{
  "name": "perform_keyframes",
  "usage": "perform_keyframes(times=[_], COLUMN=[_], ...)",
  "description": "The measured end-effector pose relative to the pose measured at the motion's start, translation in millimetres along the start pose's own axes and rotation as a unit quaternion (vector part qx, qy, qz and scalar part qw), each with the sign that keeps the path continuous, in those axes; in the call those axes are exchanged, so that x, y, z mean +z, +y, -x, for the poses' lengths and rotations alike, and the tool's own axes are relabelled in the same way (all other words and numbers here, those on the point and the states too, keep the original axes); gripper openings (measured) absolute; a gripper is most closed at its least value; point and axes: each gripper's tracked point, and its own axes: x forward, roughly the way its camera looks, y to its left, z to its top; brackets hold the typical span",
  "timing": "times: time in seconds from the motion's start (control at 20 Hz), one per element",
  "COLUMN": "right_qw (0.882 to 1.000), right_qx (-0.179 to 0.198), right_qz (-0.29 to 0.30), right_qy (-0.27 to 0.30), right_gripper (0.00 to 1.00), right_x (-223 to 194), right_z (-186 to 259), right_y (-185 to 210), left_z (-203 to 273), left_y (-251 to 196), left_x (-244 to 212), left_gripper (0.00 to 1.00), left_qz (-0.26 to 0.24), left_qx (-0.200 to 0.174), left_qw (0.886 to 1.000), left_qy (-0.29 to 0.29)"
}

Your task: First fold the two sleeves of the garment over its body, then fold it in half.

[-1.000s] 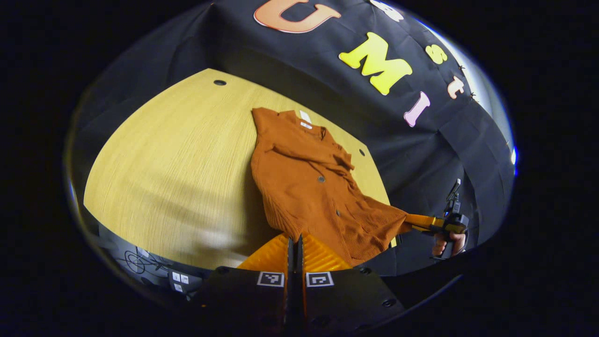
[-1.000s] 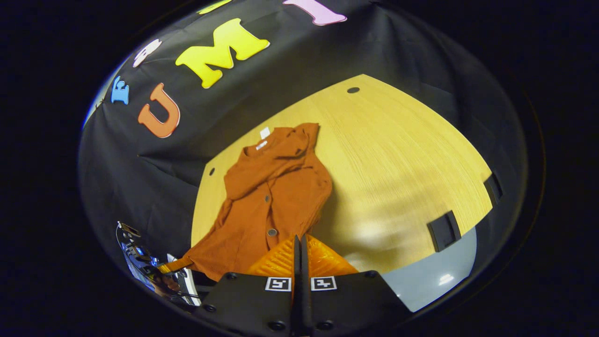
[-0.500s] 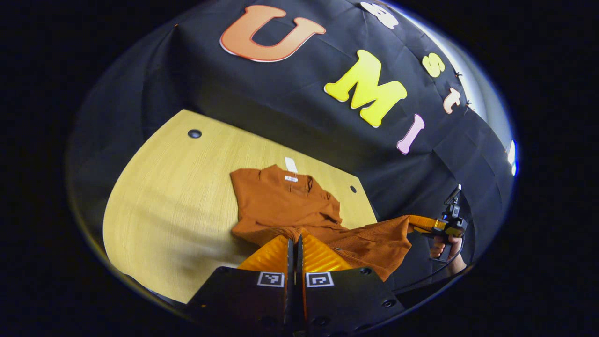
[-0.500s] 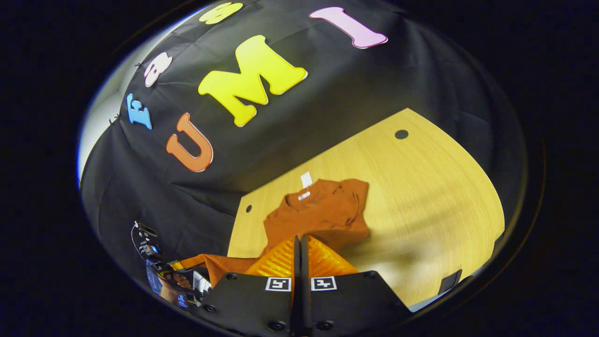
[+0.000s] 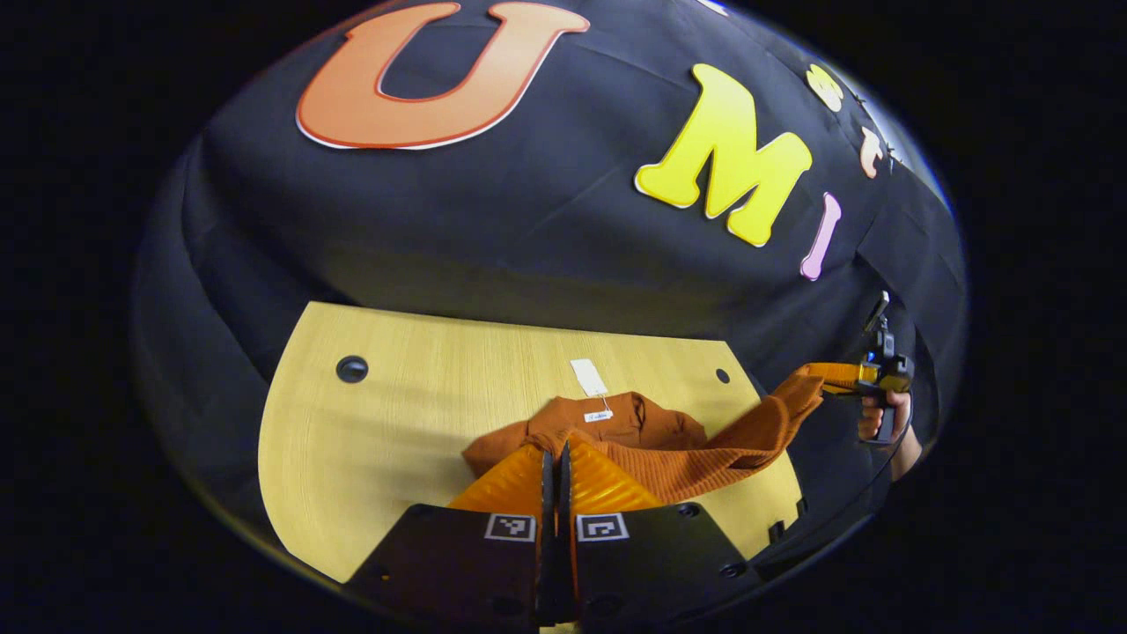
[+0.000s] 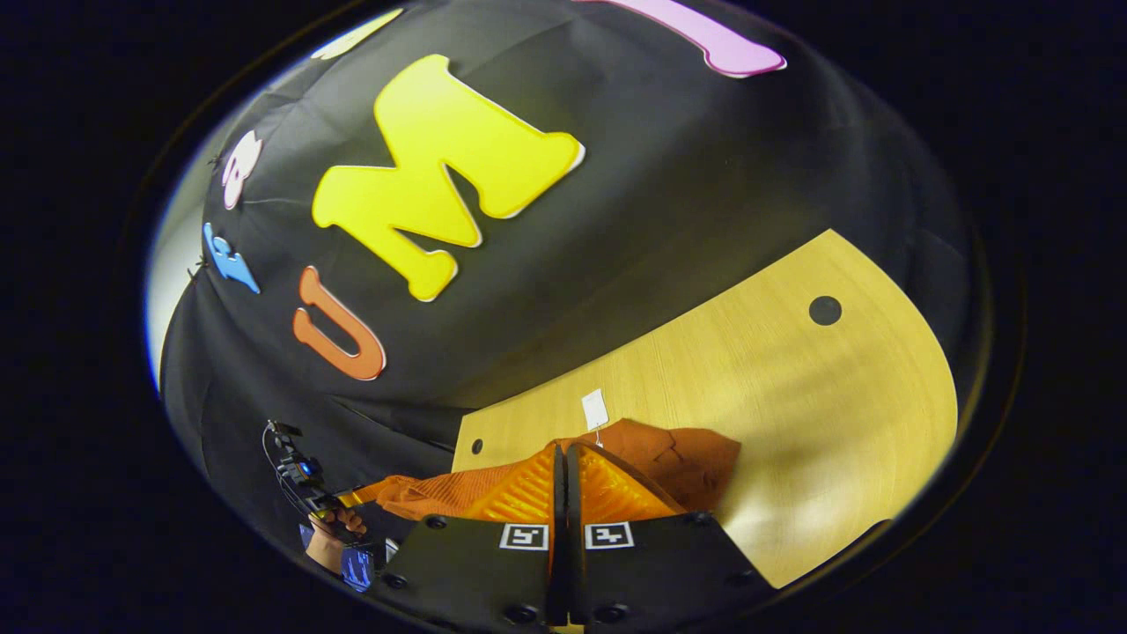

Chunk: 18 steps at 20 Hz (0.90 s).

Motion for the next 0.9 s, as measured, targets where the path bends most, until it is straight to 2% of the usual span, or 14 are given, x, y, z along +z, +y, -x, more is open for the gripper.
perform_keyframes(times=[0.1, 0.2, 0.4, 0.55, 0.7, 0.75, 0.85, 0.9], right_qw=[1.000, 0.999, 0.997, 0.995, 0.993, 0.992, 0.992, 0.992], right_qx=[-0.017, -0.035, -0.062, -0.080, -0.098, -0.103, -0.109, -0.115], right_qz=[0.009, 0.009, 0.008, 0.004, -0.005, -0.007, -0.008, -0.002], right_qy=[0.018, 0.033, 0.052, 0.062, 0.068, 0.067, 0.059, 0.058], right_gripper=[0.01, 0.00, 0.00, 0.00, 0.00, 0.00, 0.00, 0.01], right_x=[3, 4, 3, 0, -7, -7, -5, -4], right_z=[-40, -81, -160, -195, -213, -214, -213, -206], right_y=[-16, -42, -89, -123, -152, -159, -162, -163], left_z=[-35, -78, -147, -171, -165, -170, -173, -175], left_y=[14, 32, 95, 127, 128, 126, 122, 123], left_x=[1, -8, -54, -78, -85, -84, -77, -74], left_gripper=[0.04, 0.04, 0.06, 0.07, 0.14, 0.25, 0.41, 0.65], left_qz=[-0.008, 0.005, 0.041, 0.072, 0.072, 0.068, 0.066, 0.062], left_qx=[0.008, 0.017, 0.063, 0.080, 0.078, 0.075, 0.069, 0.071], left_qw=[1.000, 1.000, 0.993, 0.987, 0.985, 0.986, 0.988, 0.989], left_qy=[0.006, 0.025, 0.090, 0.120, 0.134, 0.132, 0.120, 0.114])
